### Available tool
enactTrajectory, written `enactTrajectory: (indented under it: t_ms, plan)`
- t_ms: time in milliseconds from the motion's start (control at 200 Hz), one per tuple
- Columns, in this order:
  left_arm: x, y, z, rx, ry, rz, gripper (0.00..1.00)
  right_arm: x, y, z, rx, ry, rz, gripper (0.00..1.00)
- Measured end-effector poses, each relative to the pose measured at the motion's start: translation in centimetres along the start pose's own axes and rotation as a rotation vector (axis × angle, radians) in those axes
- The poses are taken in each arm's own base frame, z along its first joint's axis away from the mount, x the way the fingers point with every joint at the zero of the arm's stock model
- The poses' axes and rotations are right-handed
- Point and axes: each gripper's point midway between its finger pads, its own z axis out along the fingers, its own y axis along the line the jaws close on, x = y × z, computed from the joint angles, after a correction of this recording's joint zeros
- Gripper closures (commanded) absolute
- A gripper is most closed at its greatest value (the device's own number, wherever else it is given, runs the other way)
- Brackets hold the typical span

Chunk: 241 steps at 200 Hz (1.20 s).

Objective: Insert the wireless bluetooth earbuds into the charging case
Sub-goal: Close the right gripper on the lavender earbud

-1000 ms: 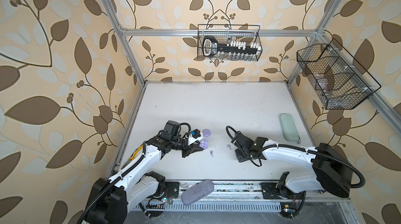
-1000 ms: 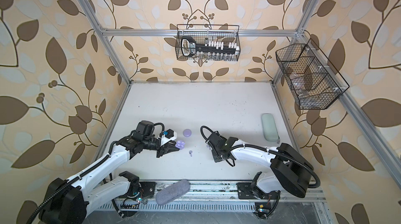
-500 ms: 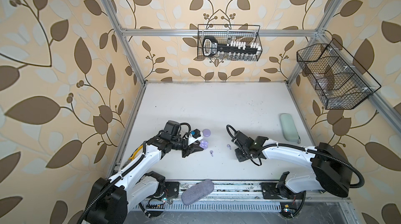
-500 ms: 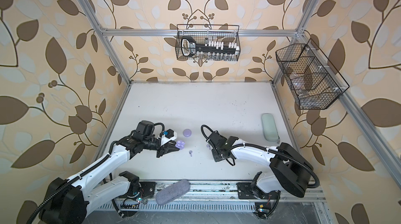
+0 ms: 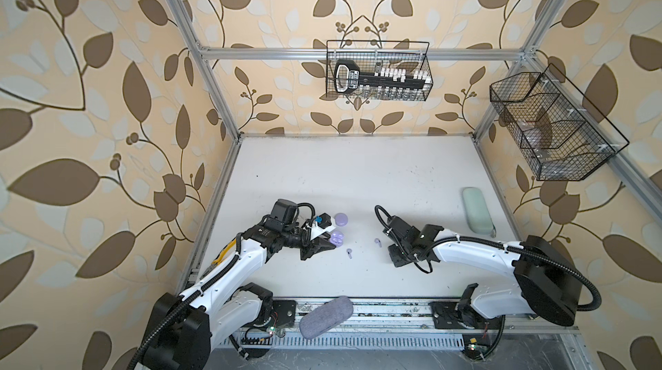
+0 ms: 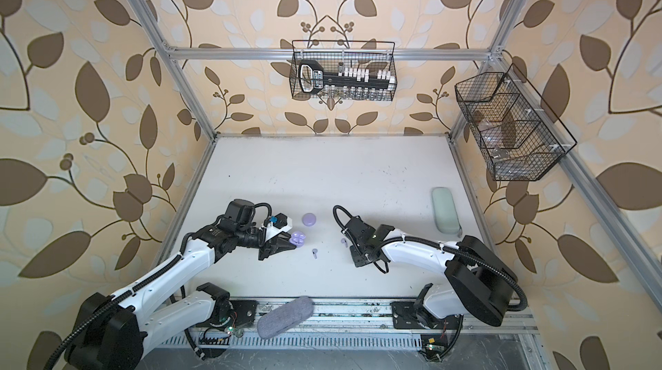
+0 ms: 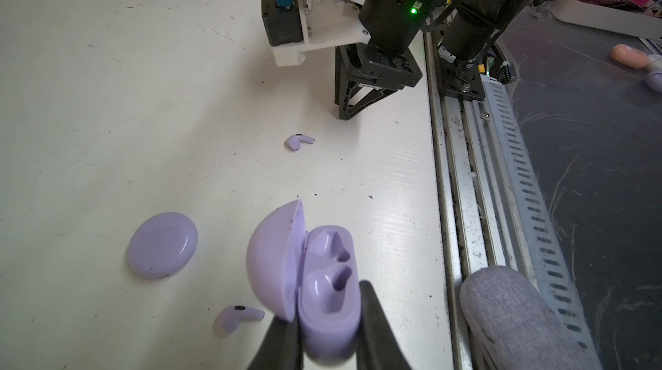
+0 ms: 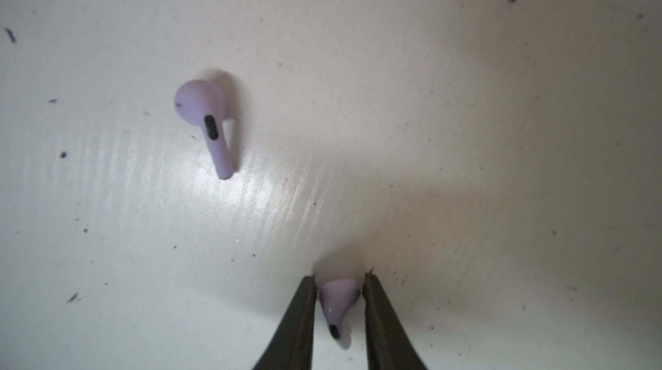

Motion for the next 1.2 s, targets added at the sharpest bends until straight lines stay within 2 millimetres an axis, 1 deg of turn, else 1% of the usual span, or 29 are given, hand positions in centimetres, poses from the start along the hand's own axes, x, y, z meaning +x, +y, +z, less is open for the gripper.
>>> enactTrajectory:
  t_ms: [520, 1205]
  plan:
    - [0.1, 0.03, 0.06, 0.002, 0.003, -0.009, 0.94, 0.08, 0.0, 0.21, -0.006, 0.006, 0.004, 0.76]
    - [0.05, -0.11, 0.13, 0.007, 0.003, -0.006, 0.94, 0.02, 0.04, 0.25, -0.007, 0.004, 0.003, 0.83]
